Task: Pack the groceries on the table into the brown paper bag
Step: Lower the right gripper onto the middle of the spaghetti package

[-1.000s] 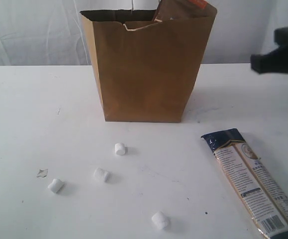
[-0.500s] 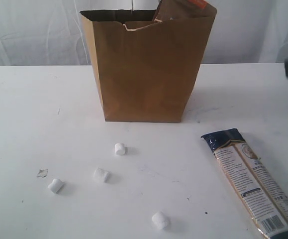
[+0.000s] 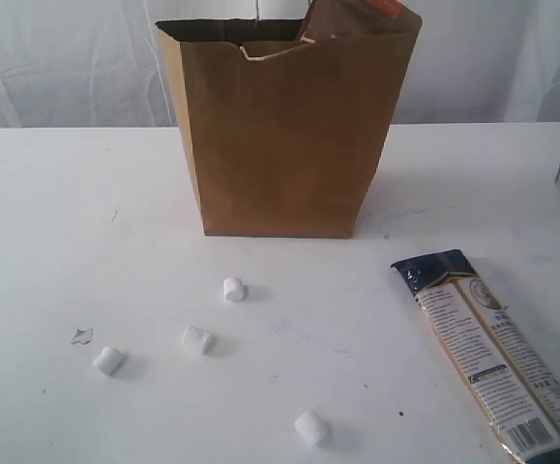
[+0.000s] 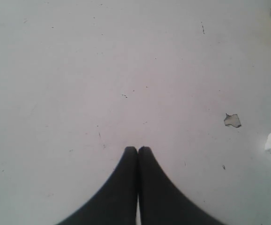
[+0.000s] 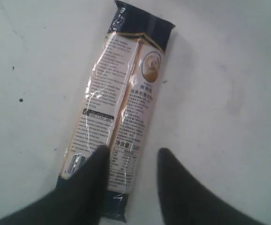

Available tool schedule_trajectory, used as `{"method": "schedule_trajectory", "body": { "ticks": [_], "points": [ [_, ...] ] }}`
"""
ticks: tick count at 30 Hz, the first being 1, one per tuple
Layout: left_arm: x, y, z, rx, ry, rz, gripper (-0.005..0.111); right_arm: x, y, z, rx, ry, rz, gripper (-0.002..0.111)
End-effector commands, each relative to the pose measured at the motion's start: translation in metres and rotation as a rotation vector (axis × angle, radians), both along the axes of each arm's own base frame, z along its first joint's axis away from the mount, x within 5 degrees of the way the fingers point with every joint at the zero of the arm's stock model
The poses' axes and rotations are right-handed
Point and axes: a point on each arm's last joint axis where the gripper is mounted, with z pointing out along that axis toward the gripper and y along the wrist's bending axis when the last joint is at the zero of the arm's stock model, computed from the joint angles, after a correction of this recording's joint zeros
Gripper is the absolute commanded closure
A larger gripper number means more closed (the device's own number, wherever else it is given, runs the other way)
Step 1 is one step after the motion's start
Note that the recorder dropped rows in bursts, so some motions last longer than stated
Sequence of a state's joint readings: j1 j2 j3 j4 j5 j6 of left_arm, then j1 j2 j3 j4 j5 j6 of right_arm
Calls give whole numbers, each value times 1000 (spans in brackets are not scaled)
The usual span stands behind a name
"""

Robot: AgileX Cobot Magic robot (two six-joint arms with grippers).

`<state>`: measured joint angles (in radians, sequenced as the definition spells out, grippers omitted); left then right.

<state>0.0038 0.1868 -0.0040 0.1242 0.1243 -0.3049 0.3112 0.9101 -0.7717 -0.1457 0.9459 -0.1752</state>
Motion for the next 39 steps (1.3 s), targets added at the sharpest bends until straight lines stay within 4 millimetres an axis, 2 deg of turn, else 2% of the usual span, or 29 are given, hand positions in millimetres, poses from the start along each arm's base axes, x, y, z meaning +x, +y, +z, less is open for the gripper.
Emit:
{"method": "schedule_trajectory", "body": {
  "ticks": [1, 2, 3, 9, 16, 21, 26, 32, 39],
  "points": [
    [-1, 0, -1, -6, 0, -2, 107, 18, 3, -7, 86, 2, -194, 31],
    [-1, 0, -1, -6, 0, -2, 107, 26, 4, -13, 98, 19, -252, 23],
    [-1, 0, -1, -6, 0, -2, 107, 31, 5, -18, 87, 35, -259, 21],
    [-1, 0, -1, -6, 0, -2, 107, 75, 21, -61, 73, 109, -230, 21],
    [-1, 0, -1, -6, 0, -2, 107, 97, 16, -109, -6, 279, -237, 21],
    [-1, 0, -1, -6, 0, -2, 107, 104, 21, -119, 22, 276, -195, 21],
    [-1, 0, -1, -6, 0, -2, 107, 110, 24, -117, 52, 206, -179, 21],
    [-1, 0, -1, -6, 0, -2, 107, 108, 24, -122, 46, 186, -138, 20],
    [-1, 0, -1, -6, 0, -2, 107, 106, 24, -139, 38, 231, -145, 13]
  ]
}}
